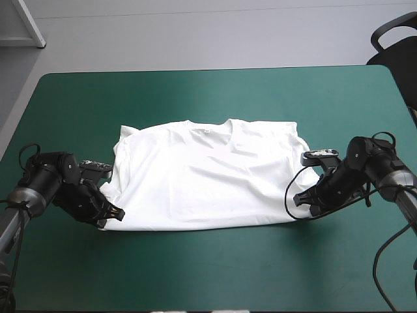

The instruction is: Fold the cloth

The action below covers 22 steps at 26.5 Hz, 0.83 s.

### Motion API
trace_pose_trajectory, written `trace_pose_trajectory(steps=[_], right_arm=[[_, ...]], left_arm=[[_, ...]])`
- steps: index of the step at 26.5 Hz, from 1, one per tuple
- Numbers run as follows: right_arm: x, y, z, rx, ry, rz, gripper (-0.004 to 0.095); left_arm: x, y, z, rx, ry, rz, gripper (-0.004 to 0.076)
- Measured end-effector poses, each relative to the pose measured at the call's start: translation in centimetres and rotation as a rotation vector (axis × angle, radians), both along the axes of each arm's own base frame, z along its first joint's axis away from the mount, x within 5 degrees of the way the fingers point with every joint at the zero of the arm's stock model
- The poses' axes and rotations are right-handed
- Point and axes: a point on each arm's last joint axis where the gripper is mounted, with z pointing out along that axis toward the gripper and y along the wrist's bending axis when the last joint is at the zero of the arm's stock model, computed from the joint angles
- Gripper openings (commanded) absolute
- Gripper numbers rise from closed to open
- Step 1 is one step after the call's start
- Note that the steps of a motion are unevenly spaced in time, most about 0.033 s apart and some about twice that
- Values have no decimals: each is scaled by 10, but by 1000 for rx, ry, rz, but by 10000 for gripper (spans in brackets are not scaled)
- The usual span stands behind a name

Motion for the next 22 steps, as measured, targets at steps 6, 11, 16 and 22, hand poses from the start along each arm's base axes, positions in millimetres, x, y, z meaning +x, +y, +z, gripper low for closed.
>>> trace_pose_trajectory(steps=[6,11,16,22], right_arm=[[4,1,0,15,-53,4,408],[12,1,6,17,-128,-10,513],[29,3,39,30,-253,-12,513],[45,5,103,53,-448,-3,511]], left_arm=[[1,0,-1,3,-15,1,282],[5,0,0,-5,-50,7,513],[19,-2,22,-25,-152,17,540],[45,-6,93,-69,-402,38,540]])
